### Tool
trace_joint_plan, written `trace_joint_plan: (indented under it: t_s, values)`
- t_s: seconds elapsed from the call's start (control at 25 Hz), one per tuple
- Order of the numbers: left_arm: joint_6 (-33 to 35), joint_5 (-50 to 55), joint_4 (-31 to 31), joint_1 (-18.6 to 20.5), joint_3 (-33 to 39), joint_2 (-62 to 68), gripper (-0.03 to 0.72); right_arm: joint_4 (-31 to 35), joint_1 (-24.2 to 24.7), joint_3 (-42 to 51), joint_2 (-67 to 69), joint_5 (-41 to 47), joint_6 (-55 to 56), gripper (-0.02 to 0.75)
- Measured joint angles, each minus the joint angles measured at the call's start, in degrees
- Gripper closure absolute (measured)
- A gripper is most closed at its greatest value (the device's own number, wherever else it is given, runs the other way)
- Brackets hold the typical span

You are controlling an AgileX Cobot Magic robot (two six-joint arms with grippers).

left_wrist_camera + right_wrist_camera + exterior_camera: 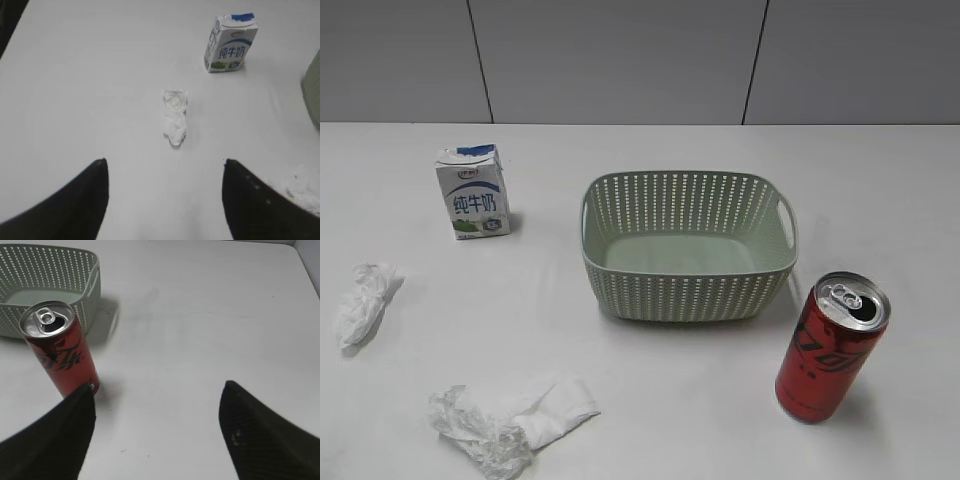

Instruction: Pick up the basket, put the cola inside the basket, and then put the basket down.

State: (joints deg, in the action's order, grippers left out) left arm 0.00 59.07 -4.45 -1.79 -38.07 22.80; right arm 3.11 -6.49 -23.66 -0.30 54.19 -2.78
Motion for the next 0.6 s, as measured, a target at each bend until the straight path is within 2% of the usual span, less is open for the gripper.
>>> trace_joint_plan:
  t_s: [0.12,0.44,0.6]
  values:
    - [0.0,-1.4,-0.7,-0.8,-1.8,7.0,0.153,0.0,0.0,0.0,0.0,0.0,0.0,0.155]
    - [0.0,-4.9,-0.4,-9.9,-8.2,23.8,0.153,0.0,0.0,0.0,0.0,0.0,0.0,0.155]
    - [0.0,-5.4,-0.2,-12.5,-13.3,32.3,0.153,0.0,0.0,0.0,0.0,0.0,0.0,0.155]
